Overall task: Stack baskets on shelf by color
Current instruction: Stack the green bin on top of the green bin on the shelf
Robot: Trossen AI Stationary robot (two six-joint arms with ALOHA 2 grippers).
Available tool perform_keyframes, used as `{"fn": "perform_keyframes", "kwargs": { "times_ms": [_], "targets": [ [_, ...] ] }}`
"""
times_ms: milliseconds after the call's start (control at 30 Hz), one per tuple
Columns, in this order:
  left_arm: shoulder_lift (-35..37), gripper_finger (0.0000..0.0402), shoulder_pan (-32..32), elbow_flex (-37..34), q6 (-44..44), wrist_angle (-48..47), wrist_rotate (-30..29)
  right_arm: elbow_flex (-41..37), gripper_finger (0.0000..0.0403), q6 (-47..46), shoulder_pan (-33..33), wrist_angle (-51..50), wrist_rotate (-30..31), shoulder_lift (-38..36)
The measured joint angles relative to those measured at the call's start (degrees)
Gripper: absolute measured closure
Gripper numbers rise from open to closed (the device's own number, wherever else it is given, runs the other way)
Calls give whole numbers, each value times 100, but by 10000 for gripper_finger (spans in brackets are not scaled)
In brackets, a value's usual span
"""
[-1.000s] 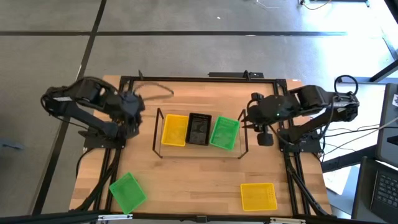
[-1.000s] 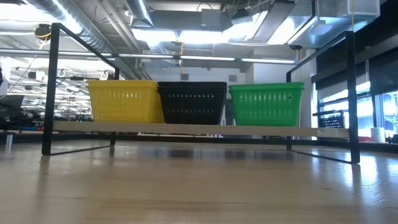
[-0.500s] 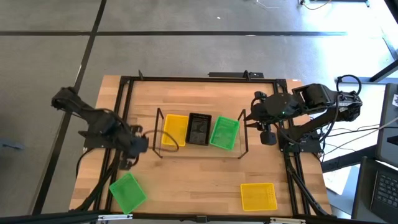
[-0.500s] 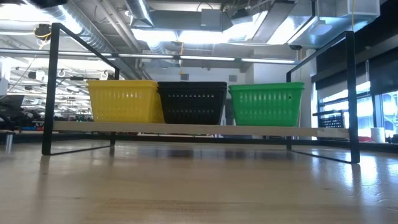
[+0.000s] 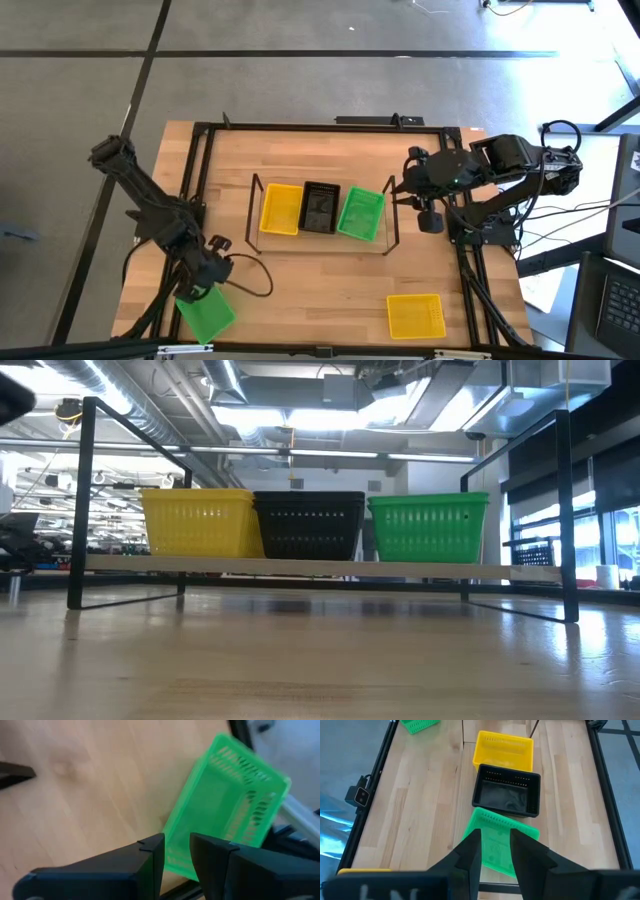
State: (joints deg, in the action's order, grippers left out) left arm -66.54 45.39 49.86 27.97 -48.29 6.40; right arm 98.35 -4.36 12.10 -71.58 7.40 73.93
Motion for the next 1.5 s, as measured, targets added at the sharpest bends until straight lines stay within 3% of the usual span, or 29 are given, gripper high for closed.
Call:
{"fn": "perform_keyframes", "kwargs": {
  "times_ms": [333, 900, 1500],
  "targets": [
    [2, 319, 412, -830, -3, 794, -127, -2, 303, -5, 0, 119, 2, 0],
    [2, 319, 415, -1673, 66, 1776, -139, -2, 303, -278, 0, 100, 4, 2],
    [2, 319, 456, -1687, 1988, 1842, -864, -2, 303, -302, 0, 101, 114, 4]
  ]
}}
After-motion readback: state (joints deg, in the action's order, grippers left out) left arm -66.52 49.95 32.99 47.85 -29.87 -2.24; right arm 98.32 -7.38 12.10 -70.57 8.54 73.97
